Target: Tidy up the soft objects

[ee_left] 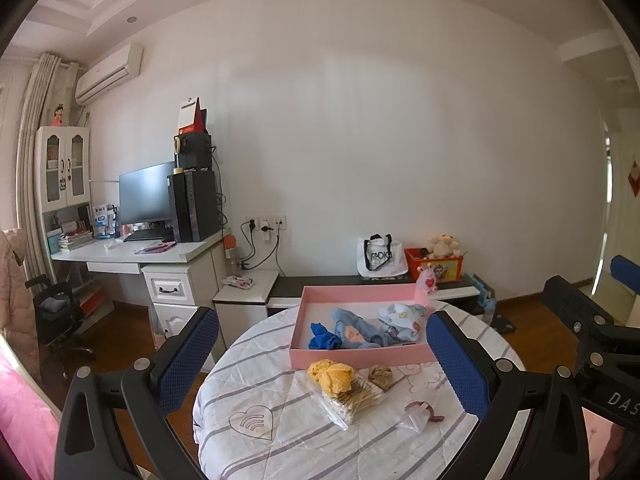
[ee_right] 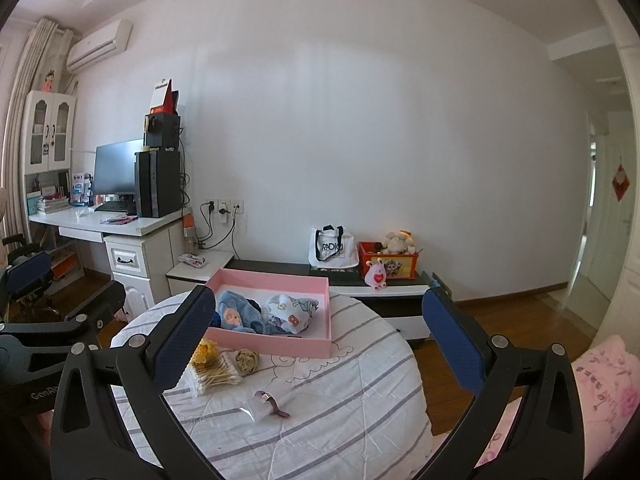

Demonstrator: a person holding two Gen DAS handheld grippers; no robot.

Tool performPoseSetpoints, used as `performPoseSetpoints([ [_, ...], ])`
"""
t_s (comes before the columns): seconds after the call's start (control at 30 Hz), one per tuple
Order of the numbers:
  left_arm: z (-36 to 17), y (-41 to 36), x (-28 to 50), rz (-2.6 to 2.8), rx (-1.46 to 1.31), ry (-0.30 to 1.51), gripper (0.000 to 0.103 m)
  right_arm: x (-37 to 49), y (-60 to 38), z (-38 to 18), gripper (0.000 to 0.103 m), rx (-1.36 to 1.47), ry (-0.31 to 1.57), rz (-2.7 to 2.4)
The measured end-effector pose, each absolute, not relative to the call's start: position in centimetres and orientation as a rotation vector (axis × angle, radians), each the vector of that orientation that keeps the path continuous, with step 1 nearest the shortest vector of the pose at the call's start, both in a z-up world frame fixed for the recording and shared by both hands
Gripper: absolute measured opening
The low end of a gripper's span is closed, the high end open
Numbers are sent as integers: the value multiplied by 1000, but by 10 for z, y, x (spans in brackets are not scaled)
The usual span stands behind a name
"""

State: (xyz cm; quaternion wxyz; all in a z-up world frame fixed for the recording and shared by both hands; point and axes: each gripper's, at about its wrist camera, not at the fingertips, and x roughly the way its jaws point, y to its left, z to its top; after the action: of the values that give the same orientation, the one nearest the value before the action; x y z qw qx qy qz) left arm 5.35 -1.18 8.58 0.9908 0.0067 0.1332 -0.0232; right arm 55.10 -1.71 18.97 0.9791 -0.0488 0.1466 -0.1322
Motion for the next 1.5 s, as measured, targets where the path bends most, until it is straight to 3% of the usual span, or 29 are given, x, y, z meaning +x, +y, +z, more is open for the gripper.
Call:
performPoseSetpoints([
  [0.97, 68, -2, 72, -64, -7, 358, 103, 565, -19, 172, 103, -93, 358, -269],
  [1.5, 22, 19, 134, 7, -11, 604, 103, 630, -11, 101, 103, -106, 615, -230],
])
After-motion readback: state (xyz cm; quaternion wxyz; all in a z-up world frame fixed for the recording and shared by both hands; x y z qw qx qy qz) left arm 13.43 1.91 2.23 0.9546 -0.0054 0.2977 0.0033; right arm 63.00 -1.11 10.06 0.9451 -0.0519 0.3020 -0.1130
